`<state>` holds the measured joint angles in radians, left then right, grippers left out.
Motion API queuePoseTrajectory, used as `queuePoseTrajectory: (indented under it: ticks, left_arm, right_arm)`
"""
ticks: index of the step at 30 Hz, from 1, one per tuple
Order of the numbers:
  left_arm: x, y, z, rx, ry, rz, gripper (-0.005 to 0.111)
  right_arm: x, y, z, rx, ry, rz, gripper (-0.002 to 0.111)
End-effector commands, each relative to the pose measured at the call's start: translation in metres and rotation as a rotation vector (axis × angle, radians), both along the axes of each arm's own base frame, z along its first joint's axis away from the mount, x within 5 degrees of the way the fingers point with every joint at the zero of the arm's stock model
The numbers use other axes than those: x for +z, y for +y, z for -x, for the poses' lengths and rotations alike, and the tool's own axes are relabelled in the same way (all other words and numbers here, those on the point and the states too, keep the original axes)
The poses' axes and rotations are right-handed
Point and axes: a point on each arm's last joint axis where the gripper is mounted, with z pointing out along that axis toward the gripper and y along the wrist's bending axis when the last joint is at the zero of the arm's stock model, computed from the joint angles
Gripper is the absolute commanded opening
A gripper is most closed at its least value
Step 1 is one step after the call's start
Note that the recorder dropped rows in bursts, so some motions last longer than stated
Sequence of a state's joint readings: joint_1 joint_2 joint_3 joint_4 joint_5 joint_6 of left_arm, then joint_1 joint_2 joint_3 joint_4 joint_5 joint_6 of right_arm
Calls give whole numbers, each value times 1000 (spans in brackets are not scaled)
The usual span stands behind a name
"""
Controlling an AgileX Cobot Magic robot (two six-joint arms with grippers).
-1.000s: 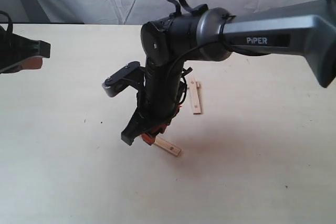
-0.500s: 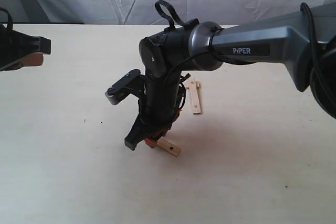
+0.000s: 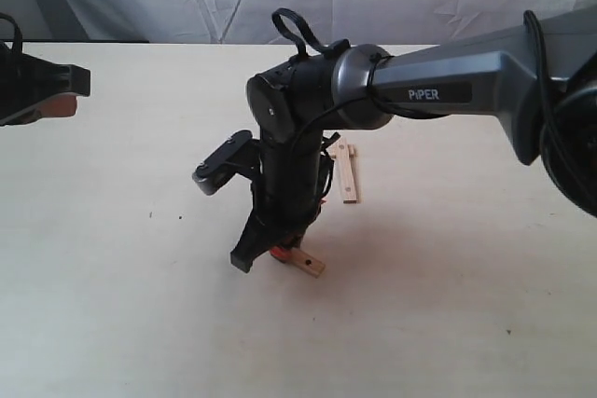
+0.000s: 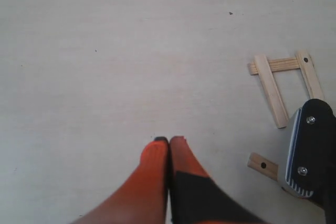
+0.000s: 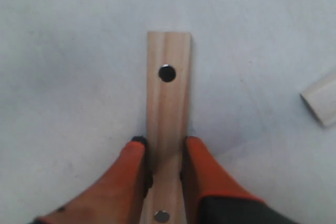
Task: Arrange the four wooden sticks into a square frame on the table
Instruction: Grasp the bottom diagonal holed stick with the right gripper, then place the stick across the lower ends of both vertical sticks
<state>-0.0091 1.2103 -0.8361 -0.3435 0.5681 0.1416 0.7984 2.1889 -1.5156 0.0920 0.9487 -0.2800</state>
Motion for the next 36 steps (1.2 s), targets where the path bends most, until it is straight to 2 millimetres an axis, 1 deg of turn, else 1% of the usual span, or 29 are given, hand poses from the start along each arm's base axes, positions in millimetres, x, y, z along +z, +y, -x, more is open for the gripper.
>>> queuePoseTrajectory:
  ticks: [1, 3, 5, 7, 9, 10, 12, 15, 18, 22, 26, 28, 34, 36]
  left_arm:
    - [2, 1, 1, 11, -16, 6, 0]
    - [2, 1, 1, 11, -16, 6, 0]
    - [2, 1, 1, 11, -16, 6, 0]
    - [2, 1, 1, 11, -16, 6, 0]
    - [2, 1, 1, 11, -16, 6, 0]
    - [2, 1, 1, 11, -16, 6, 0]
    - [2, 1, 1, 11, -16, 6, 0]
    - [2, 1, 1, 11, -16, 6, 0]
    - [2, 1, 1, 11, -16, 6, 0]
    - [2, 1, 1, 12, -16, 11, 0]
    - [2, 0, 1, 15, -16, 21, 0]
    - [2, 0, 1, 15, -16, 21, 0]
    - [2, 0, 1, 15, -16, 21, 0]
    - [2, 0, 1, 15, -16, 21, 0]
  right_arm:
    - [5, -4, -1, 35, -21, 39, -1]
    - [17, -6, -2, 46, -45, 41, -1]
    - [34, -10, -3, 65, -94, 45, -1]
    - [52, -18, -8, 107, -176, 77, -1]
    - [64, -29, -17, 162, -236, 105, -1]
    - [68, -34, -21, 205, -251, 104, -1]
    - [71, -42, -29, 293, -256, 90, -1]
    - [67, -54, -42, 395, -262, 78, -1]
    - [56, -62, -54, 406, -265, 82, -1]
    - [42, -58, -57, 443, -259, 71, -1]
    - [33, -48, -56, 512, -258, -14, -1]
    - [31, -46, -58, 538, -281, -28, -1]
    - [32, -45, -60, 543, -309, -30, -1]
    - [32, -45, -60, 543, -305, -28, 2]
